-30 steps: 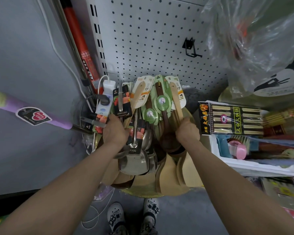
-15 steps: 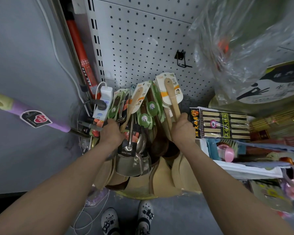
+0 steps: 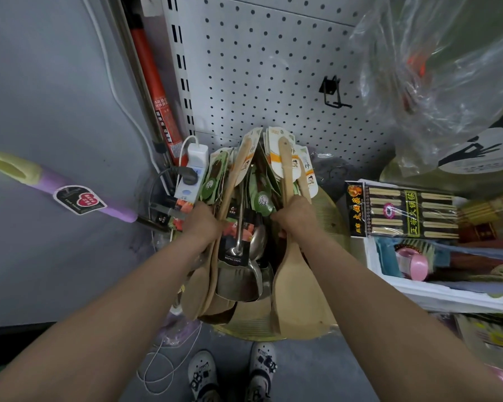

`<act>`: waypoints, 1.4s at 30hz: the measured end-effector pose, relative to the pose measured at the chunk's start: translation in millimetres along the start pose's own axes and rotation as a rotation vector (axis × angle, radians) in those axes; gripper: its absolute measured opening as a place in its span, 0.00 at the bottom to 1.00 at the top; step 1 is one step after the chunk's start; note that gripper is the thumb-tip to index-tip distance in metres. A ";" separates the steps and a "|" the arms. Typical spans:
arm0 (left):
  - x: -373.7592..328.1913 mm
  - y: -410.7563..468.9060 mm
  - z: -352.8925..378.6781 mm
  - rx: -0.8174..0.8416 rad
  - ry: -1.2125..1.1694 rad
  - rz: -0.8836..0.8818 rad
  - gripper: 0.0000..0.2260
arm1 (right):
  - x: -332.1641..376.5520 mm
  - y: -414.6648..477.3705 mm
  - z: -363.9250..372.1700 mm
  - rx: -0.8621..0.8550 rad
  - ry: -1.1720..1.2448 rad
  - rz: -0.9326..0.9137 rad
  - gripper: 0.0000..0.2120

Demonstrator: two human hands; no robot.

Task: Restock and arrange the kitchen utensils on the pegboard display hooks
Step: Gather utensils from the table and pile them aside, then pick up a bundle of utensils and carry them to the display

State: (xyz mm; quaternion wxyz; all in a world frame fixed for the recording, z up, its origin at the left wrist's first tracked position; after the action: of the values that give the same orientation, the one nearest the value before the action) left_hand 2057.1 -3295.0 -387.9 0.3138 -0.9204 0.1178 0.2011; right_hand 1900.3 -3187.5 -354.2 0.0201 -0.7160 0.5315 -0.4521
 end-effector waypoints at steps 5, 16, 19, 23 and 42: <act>2.3 -0.3 -2.9 0.021 0.038 0.001 0.12 | -1.4 4.6 -11.0 -0.020 -0.101 0.033 0.19; -6.9 -16.6 -12.3 -0.051 0.166 0.022 0.12 | 2.7 -12.4 -26.1 -0.026 -0.197 -0.071 0.17; -12.0 -21.0 -18.0 -0.008 0.176 0.023 0.12 | 3.2 -16.2 -28.4 -0.016 -0.129 -0.061 0.17; -22.9 -31.1 -27.6 0.033 0.127 0.044 0.11 | 6.0 -27.2 -31.1 -0.008 -0.097 -0.075 0.18; -80.1 -128.9 -18.6 0.295 -0.299 0.230 0.02 | -34.3 -127.0 -93.5 -0.109 0.048 -0.062 0.17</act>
State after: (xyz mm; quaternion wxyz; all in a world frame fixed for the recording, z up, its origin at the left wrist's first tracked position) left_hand 2035.4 -3199.4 -270.5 0.4339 -0.8052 0.2022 0.3501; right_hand 1931.3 -3063.4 -255.8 -0.0455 -0.7210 0.5333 -0.4401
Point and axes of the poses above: each hand's wrist, its own y-axis towards the middle knuckle, its own z-axis out of the palm, x = y × z, the point moved 2 cm from there along y, towards the middle knuckle, and after that the axes turned 11 degrees about y, right-handed, at the moved point
